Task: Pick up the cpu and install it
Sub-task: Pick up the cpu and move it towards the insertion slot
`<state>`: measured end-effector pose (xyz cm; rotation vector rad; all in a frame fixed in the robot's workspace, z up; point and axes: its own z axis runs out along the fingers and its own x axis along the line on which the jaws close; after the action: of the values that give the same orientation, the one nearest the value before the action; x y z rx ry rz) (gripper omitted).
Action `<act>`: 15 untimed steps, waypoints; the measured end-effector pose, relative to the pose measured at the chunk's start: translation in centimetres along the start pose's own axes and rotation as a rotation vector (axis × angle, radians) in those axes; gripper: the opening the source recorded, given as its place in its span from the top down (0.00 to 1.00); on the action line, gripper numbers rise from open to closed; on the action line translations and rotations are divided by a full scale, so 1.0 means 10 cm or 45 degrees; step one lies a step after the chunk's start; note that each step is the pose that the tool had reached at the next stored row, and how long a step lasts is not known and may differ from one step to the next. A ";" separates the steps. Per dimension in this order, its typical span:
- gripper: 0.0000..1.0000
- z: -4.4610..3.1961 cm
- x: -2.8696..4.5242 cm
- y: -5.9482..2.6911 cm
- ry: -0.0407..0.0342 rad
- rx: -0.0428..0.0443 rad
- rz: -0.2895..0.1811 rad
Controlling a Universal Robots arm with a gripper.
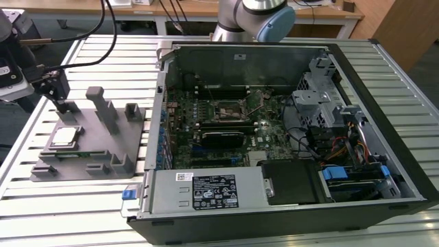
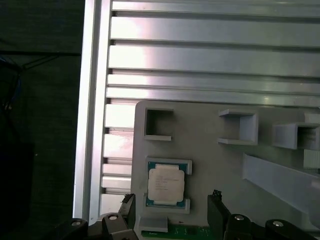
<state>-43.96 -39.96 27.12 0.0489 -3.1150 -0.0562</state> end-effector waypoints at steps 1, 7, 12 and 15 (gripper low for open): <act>0.33 0.006 0.000 0.000 -0.0001 0.000 0.000; 0.33 0.038 0.001 -0.002 0.0002 -0.005 0.000; 0.33 0.079 0.001 -0.006 -0.0013 -0.029 -0.001; 0.33 0.117 0.002 -0.008 -0.0009 -0.029 -0.001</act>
<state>-44.01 -40.00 25.95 0.0492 -3.1145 -0.0918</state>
